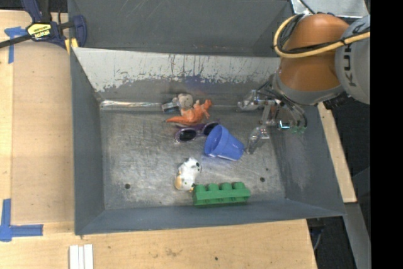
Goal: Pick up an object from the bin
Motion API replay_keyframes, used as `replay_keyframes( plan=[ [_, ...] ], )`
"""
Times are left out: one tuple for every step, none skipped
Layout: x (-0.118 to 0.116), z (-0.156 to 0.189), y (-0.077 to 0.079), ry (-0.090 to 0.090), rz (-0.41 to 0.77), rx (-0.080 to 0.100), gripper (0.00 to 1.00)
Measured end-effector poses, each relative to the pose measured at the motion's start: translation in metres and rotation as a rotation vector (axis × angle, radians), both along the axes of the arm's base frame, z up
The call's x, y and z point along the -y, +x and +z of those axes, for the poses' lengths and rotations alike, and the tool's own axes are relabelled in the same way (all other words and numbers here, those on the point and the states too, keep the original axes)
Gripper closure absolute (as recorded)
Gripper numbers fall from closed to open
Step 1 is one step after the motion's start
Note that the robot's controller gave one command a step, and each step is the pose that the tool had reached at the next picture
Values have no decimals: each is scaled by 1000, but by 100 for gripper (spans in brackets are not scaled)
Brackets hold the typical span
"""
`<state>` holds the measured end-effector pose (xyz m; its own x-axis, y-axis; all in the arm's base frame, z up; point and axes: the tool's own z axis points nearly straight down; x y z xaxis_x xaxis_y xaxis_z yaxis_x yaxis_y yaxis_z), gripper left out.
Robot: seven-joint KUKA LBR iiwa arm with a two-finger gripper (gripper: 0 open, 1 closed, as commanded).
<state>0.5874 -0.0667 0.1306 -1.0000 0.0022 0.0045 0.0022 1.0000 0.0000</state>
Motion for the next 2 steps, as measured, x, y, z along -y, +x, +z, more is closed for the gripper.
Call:
replay_keyframes(
  plan=[
    [0, 5, 2, -1, 2, 8, 0],
    [-37, -41, -2, -1, -81, 12, 0]
  ],
)
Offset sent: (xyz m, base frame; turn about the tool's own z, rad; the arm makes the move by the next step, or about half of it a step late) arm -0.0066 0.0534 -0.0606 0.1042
